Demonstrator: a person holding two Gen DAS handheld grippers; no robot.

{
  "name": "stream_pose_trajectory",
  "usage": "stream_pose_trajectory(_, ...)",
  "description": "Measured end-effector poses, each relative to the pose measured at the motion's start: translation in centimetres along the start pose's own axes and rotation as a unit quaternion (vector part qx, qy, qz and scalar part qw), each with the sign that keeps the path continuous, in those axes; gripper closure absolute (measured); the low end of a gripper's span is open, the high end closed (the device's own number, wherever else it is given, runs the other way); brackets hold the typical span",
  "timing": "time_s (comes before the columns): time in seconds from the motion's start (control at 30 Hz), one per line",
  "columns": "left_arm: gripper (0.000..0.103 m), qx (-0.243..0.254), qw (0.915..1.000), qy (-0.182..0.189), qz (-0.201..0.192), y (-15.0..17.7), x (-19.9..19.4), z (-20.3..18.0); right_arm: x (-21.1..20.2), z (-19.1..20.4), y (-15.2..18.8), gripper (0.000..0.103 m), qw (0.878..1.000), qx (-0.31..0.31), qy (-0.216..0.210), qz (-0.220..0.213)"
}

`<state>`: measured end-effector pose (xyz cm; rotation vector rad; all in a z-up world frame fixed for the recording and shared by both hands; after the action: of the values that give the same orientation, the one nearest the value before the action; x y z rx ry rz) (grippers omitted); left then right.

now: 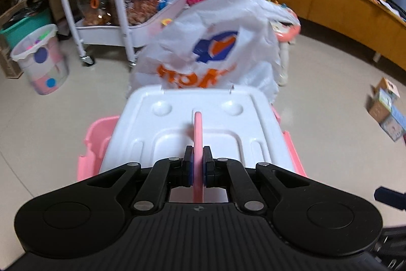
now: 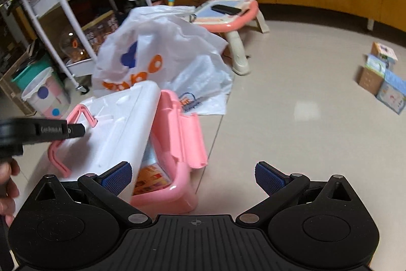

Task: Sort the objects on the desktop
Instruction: 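Lower the white lid onto the pink bin with the left gripper, then grasp the lid's pink handle with the right gripper while the left gripper holds it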

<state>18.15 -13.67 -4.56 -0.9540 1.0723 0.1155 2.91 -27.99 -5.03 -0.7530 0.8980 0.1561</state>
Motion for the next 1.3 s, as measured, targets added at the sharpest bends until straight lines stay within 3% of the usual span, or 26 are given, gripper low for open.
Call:
stream_pose_trajectory(0.2,0.096,-0.015,0.9999,0.0,-0.003,0.6,0.3,-0.1,1.1,-0.5,-1.9,0.002,0.999,0.03,-0.009,0.029)
stream_pose_trajectory(0.33,0.095,-0.05,0.9987,-0.005,-0.004,1.0,-0.2,0.5,1.8,1.6,-4.6,0.013,0.995,0.04,-0.062,0.067)
stream_pose_trajectory(0.53,0.092,-0.097,0.9952,-0.001,-0.001,1.5,-1.6,1.5,3.9,7.0,-7.7,0.018,0.985,-0.051,-0.11,0.127)
stream_pose_trajectory(0.67,0.09,-0.103,0.9945,-0.016,0.01,1.9,-2.4,1.9,5.3,11.0,-8.3,0.029,0.964,-0.156,-0.134,0.169)
stream_pose_trajectory(0.77,0.087,-0.112,0.9934,-0.012,0.024,2.3,-2.7,2.1,5.8,13.8,-7.4,0.03,0.929,-0.284,-0.15,0.183)
stream_pose_trajectory(0.87,0.086,-0.114,0.9926,-0.007,0.041,2.8,-2.8,2.1,6.0,15.8,-5.9,0.032,0.88,-0.402,-0.173,0.185)
stream_pose_trajectory(1.0,0.079,-0.114,0.9917,0.008,0.059,3.3,-2.9,1.6,7.0,17.4,-5.0,0.031,0.824,-0.49,-0.205,0.196)
stream_pose_trajectory(1.1,0.073,-0.107,0.9913,0.015,0.076,3.6,-2.5,1.4,7.6,18.1,-3.9,0.03,0.771,-0.559,-0.223,0.207)
stream_pose_trajectory(1.3,0.074,-0.096,0.9916,0.009,0.087,3.9,-1.8,1.8,9.2,19.5,-2.7,0.039,0.708,-0.629,-0.235,0.222)
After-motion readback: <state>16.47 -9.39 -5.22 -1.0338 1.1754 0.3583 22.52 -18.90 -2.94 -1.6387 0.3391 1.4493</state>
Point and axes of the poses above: each gripper's, at about its wrist camera, not at the fingertips, and x roughly the way its jaws point, z to its left, y to its underside, the point moved 5 cm from there along x, roughly the way its jaws point, and after that the axes turned 15 degrees about x, right-handed, at the moved point
